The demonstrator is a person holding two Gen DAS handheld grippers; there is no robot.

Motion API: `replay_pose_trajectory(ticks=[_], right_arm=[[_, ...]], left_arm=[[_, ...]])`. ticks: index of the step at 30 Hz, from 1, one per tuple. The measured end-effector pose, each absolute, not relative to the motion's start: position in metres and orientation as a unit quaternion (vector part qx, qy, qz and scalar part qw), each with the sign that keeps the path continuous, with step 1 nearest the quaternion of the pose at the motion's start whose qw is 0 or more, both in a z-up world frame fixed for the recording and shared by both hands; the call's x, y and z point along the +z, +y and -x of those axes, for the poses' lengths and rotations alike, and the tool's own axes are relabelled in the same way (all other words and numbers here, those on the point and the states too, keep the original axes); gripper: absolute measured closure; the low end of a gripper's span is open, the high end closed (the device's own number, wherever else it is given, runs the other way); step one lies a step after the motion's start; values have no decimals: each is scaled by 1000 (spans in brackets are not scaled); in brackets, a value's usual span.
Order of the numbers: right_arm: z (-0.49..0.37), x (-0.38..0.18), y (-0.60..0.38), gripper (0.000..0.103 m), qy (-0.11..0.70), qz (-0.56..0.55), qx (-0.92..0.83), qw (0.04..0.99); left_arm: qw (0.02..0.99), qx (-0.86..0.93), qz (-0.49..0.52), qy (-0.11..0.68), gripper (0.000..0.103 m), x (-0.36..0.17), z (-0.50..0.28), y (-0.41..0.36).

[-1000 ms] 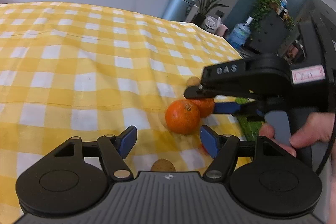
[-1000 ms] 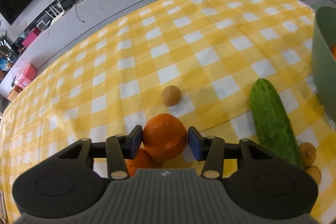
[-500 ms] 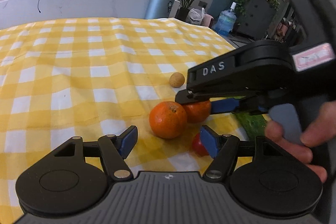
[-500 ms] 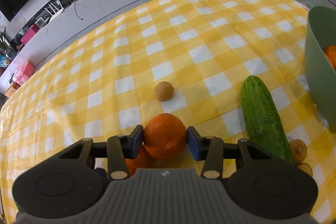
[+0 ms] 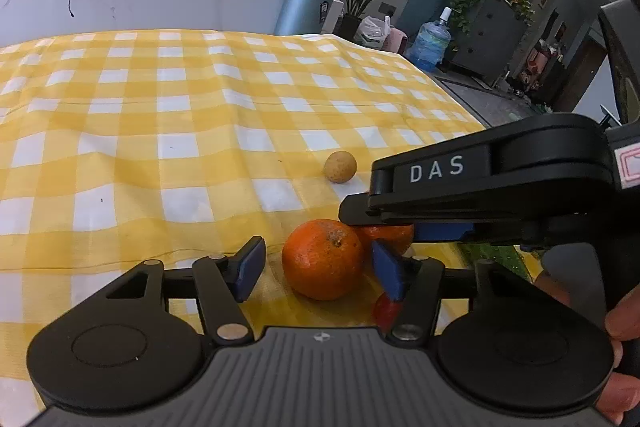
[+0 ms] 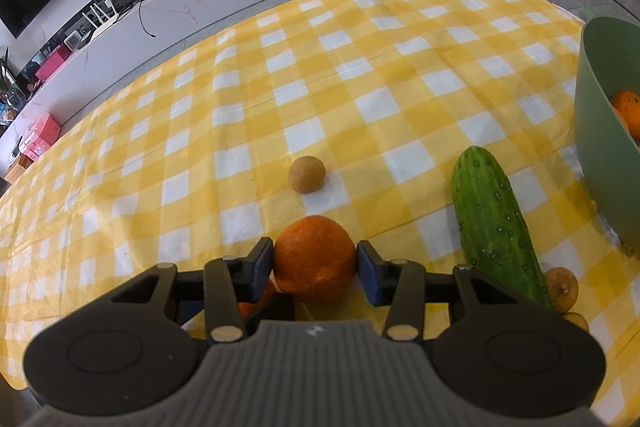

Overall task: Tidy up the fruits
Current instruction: 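Close left tool on another orange while right tool holds its orange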

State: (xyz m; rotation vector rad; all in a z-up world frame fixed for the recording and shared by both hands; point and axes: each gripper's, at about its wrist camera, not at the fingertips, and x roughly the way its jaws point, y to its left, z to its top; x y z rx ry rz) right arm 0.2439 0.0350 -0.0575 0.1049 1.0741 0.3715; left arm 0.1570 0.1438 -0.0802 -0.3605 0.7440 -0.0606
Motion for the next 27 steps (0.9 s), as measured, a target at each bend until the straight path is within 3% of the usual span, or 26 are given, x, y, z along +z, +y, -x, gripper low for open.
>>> replay_pose_trajectory(ticks=[2,27], right_arm=[[-243,-57,37,60,507,-45,176,842],[-244,-52,24,61,505,-78,179,841]], left_arm=[[915,-30,176,363,54,-80,-156,143],[915,-17,288,282,55,-63,-132,179]])
